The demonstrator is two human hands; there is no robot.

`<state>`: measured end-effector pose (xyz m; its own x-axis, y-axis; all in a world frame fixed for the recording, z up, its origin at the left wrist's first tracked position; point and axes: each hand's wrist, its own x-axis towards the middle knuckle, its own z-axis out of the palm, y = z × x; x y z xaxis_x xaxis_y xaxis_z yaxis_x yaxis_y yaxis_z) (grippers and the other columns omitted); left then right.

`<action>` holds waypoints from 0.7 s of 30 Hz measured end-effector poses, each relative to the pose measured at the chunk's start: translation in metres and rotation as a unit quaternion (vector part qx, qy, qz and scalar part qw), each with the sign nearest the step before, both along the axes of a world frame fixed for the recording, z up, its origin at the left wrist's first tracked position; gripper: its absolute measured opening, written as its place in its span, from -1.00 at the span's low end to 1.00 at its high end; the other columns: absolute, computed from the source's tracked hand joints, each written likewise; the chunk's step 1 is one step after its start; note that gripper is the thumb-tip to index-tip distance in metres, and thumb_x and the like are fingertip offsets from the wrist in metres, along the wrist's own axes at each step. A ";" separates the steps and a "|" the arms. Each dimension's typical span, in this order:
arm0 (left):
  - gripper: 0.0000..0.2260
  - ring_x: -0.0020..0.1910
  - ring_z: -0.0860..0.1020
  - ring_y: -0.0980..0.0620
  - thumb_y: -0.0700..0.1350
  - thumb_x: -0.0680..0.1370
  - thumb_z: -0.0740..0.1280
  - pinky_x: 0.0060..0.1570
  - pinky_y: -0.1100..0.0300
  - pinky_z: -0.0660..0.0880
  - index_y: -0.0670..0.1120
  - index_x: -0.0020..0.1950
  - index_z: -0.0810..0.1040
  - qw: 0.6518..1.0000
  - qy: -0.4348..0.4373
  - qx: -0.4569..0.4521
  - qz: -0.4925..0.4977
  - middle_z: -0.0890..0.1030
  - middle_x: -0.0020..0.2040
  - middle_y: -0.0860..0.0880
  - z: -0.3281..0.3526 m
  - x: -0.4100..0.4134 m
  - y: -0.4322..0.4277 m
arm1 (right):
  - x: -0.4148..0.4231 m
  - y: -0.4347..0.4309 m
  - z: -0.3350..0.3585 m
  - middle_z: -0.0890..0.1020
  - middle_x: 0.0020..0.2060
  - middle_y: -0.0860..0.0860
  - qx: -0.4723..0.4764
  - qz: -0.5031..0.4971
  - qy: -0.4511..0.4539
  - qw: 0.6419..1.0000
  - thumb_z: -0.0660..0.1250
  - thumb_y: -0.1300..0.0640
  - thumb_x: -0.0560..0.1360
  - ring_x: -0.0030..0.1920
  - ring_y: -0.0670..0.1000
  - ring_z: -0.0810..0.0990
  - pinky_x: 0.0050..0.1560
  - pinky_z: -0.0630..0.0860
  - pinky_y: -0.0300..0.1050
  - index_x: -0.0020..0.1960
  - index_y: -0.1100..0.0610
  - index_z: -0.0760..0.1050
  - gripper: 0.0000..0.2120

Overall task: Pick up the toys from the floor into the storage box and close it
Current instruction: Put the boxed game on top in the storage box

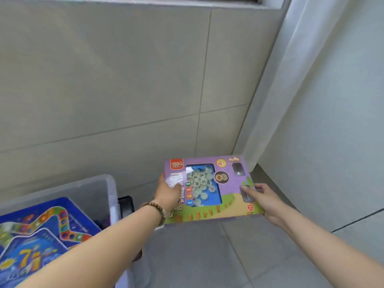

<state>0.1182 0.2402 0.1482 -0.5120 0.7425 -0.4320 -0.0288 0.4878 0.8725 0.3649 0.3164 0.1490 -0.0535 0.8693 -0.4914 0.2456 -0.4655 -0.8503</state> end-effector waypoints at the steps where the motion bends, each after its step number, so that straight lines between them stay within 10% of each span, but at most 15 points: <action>1: -0.59 0.03 0.53 -0.06 -0.21 0.59 0.19 0.02 0.07 0.52 -0.04 0.42 0.22 1.000 0.001 0.017 0.004 0.52 0.17 -0.07 0.026 -0.007 -0.014 | -0.008 -0.010 0.027 0.54 0.03 0.08 0.020 0.004 0.010 1.000 0.45 0.10 0.41 -0.18 0.03 0.60 -0.26 0.52 -0.08 0.14 0.15 0.37 -0.61; 8: -0.59 -0.18 0.56 0.01 -0.19 0.60 0.20 -0.35 0.20 0.51 -0.18 0.42 0.17 0.996 0.020 0.047 0.076 0.53 0.15 -0.15 0.152 -0.090 -0.145 | -0.112 -0.090 0.142 0.54 0.09 0.13 0.087 0.099 0.078 0.988 0.39 0.07 0.47 -0.16 0.07 0.60 -0.34 0.60 -0.12 0.21 0.20 0.34 -0.59; 12: -0.48 0.15 0.53 -0.20 -0.08 0.56 0.26 0.16 -0.04 0.49 -0.23 0.44 0.16 0.987 0.057 0.014 0.150 0.50 0.24 -0.21 0.169 -0.159 -0.219 | -0.180 -0.149 0.159 0.52 0.15 0.09 0.086 0.183 0.117 0.972 0.36 0.08 0.49 -0.02 0.06 0.56 -0.22 0.50 -0.17 0.30 0.18 0.32 -0.56; 21: -0.59 0.19 0.51 -0.15 -0.22 0.53 0.33 0.06 0.11 0.46 -0.20 0.33 0.27 0.981 0.087 -0.054 0.163 0.50 0.25 -0.19 0.108 -0.225 -0.312 | -0.282 -0.200 0.079 0.52 0.15 0.05 0.004 0.390 0.011 0.921 0.45 0.16 0.41 0.09 0.06 0.58 -0.05 0.55 -0.14 0.42 0.16 0.20 -0.33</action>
<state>-0.1066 -0.0715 0.2562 -0.7879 0.4816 -0.3837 -0.0532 0.5677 0.8215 0.0834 0.1167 0.2283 -0.6727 0.5658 -0.4769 0.4856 -0.1486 -0.8614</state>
